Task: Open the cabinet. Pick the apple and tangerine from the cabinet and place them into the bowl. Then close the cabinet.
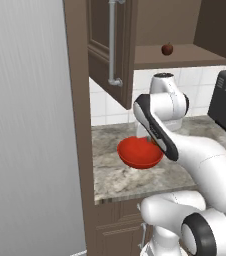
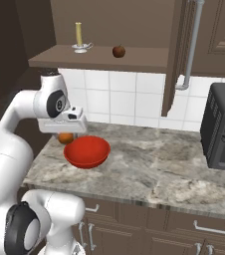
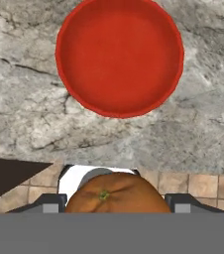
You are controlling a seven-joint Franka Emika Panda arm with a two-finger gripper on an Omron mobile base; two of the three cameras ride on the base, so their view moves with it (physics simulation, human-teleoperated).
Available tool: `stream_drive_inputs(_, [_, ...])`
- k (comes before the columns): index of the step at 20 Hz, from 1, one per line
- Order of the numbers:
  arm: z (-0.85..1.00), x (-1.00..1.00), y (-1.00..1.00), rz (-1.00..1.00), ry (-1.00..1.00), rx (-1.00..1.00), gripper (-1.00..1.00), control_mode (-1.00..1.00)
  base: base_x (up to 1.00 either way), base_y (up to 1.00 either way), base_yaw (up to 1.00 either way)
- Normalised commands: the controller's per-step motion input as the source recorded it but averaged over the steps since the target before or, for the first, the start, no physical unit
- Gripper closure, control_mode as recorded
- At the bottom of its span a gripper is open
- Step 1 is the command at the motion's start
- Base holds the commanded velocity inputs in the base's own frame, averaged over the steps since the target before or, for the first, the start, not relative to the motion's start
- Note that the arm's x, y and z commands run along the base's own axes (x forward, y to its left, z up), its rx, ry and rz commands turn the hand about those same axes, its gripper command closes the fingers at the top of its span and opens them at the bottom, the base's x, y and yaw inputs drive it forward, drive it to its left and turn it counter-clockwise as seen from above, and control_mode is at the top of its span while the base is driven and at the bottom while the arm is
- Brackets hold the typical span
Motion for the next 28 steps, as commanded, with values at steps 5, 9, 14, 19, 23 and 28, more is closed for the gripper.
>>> stream_drive_inputs(5, [-0.19, 0.7, 0.0, 0.0, 0.0, 0.0, 1.0, -1.0, 0.0, 0.0, 0.0])
stream_drive_inputs(9, [-0.28, 0.75, 0.0, 0.0, 0.0, 0.01, 1.0, -1.0, 0.0, 0.0, 0.0])
stream_drive_inputs(14, [-0.45, 0.64, 0.0, 0.0, 0.0, 0.01, 1.0, -1.0, 0.0, 0.0, 0.0])
stream_drive_inputs(19, [-0.59, 0.48, 0.0, 0.0, 0.0, 0.03, 1.0, -1.0, 0.0, 0.0, 0.0])
stream_drive_inputs(23, [-0.51, 0.16, -0.01, 0.01, 0.0, 0.05, 1.0, -1.0, 0.0, 0.0, 0.0])
stream_drive_inputs(28, [-0.35, 0.05, -0.01, 0.0, -0.01, 0.0, 1.0, -1.0, 0.0, 0.0, 0.0])
